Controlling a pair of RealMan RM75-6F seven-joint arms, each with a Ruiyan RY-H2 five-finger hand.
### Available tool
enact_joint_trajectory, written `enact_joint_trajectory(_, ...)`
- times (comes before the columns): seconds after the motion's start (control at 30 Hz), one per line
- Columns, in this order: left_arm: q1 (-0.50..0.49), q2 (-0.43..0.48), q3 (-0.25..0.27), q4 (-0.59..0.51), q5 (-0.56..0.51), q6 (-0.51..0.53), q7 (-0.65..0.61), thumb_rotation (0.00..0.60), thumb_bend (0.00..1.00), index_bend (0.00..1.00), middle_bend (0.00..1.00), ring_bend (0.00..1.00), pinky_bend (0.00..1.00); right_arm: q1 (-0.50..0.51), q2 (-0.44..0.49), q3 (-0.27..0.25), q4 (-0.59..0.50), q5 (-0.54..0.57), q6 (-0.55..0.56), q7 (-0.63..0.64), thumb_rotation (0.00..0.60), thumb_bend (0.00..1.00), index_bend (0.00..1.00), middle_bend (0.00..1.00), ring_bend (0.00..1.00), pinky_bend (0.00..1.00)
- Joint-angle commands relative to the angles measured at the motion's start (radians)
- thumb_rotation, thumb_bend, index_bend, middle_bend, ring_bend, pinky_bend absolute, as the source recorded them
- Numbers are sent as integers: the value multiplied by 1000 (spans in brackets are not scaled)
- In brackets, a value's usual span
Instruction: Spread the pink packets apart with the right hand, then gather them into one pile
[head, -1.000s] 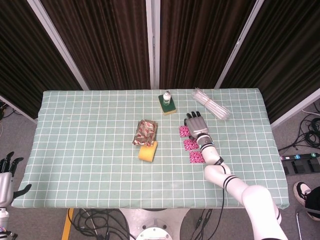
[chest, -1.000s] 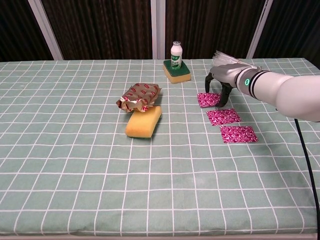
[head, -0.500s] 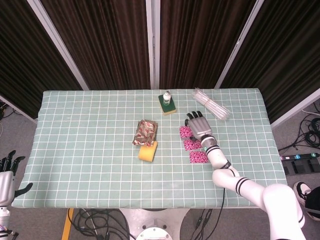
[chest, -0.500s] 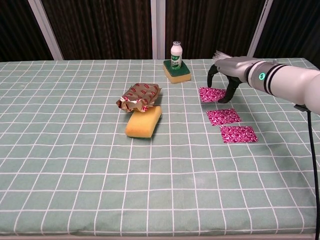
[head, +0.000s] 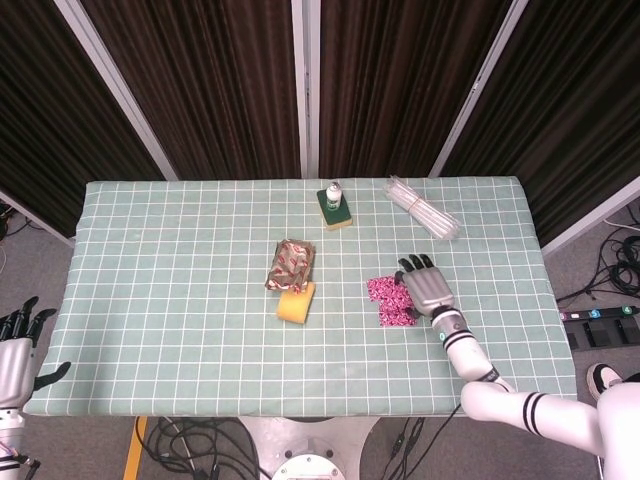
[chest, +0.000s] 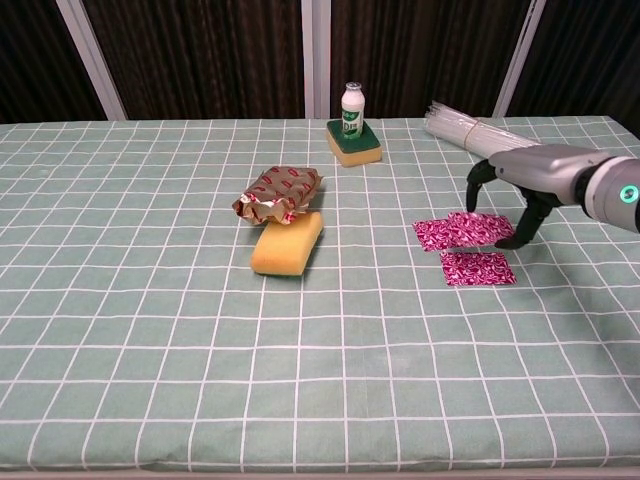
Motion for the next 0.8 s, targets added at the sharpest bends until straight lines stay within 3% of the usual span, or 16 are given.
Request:
enact_joint_trajectory(0.03,1,0,1,1,1,1,-2,600,123,268,180,153,166,-15,-1,-23,-16,14,11,-12,600,164,388,98,0,0)
enact_joint_trajectory(0.8,8,-2,7,12,-3,3,-17,600,124,268,180,153,166,1,-78,-31,38,32,3,-7,572,164,314,82,0,0)
